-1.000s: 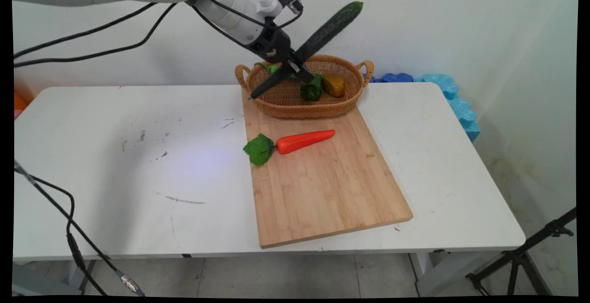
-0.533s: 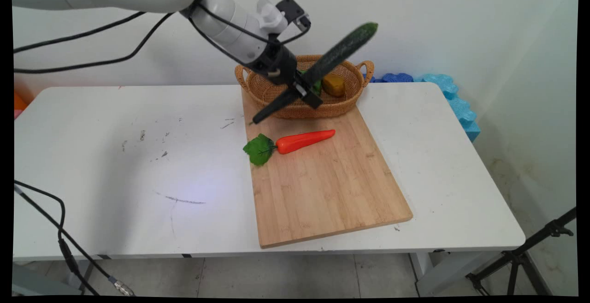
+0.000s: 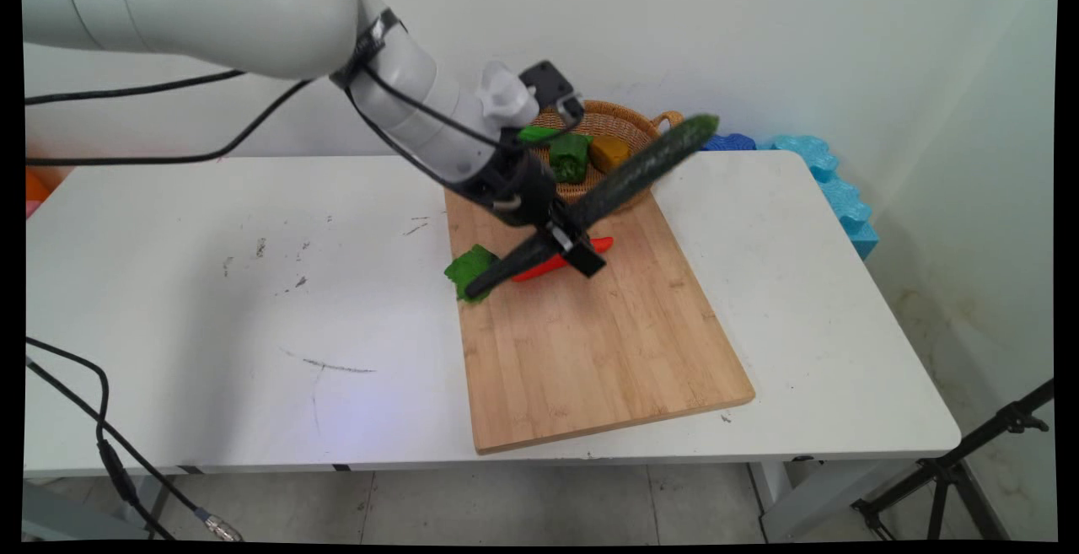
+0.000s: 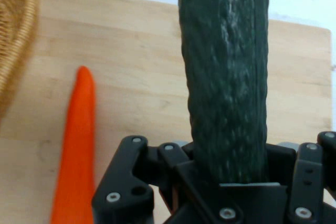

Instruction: Place the picked object on the cutting board

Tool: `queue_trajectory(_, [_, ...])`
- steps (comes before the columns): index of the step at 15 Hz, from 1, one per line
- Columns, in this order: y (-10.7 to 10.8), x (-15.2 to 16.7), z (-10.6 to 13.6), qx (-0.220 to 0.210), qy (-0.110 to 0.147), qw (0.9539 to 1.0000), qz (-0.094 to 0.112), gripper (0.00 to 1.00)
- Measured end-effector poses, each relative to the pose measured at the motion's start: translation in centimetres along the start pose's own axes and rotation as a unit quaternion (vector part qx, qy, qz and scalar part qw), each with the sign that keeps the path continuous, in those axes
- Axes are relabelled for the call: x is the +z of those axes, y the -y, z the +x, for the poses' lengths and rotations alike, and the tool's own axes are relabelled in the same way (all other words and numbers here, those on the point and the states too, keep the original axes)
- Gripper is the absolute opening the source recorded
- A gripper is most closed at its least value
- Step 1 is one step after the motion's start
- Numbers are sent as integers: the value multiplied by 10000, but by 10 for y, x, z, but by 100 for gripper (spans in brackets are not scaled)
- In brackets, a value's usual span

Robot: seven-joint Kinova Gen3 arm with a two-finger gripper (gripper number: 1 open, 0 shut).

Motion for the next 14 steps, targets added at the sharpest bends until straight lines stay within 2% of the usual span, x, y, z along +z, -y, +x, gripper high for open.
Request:
queue_trajectory(7, [-31, 26, -17, -38, 292, 9993, -234, 0])
queue_trajectory(14, [-44, 58, -36, 9, 589, 9977, -344, 0])
